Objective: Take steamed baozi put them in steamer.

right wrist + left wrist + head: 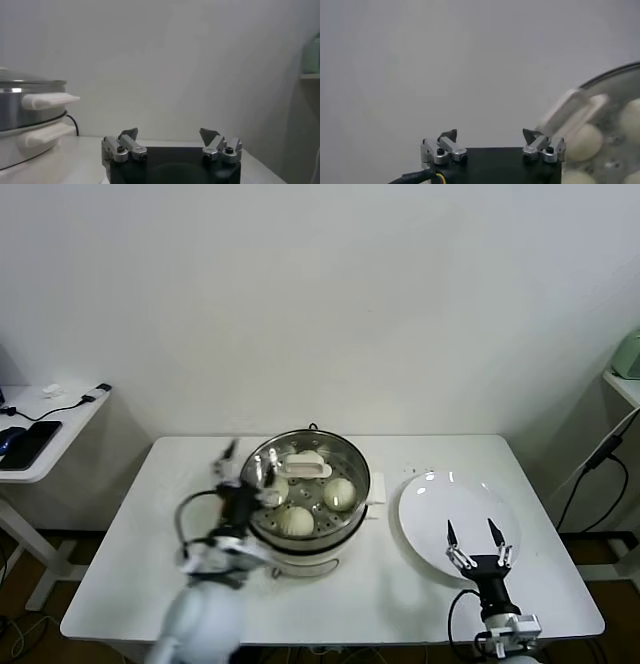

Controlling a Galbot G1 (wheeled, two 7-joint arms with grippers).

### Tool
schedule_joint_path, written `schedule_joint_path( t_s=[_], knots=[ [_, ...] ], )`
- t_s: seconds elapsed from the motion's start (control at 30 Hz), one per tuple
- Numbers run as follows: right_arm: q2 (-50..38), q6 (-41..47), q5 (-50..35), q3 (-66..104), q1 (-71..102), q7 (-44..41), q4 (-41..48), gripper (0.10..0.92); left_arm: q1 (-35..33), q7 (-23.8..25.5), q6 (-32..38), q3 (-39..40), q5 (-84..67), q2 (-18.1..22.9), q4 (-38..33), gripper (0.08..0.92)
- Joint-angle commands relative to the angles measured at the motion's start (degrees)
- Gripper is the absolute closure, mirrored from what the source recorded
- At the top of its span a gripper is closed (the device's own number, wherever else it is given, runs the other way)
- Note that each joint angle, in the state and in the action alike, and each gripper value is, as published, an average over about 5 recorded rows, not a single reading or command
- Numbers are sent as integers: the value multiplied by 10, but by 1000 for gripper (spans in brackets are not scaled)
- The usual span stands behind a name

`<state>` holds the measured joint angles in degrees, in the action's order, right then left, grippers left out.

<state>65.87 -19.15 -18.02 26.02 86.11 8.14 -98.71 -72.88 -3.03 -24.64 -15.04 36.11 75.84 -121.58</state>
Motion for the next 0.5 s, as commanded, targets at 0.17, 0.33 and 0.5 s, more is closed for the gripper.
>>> schedule_joint_path(
  t_s=[0.17,0.33,0.5],
  knots=[
    [-14,-26,-17,-19,-2,8,9,203,-150,-4,220,-307,-641,-87,94,177],
    [-14,-21,-28,-18,-6,16,17,203,-164,7,287,-253,-581,-77,172,177],
    [-16,-5,-34,-20,-4,22,19,203,-166,16,313,-234,-563,-67,208,177]
  ],
)
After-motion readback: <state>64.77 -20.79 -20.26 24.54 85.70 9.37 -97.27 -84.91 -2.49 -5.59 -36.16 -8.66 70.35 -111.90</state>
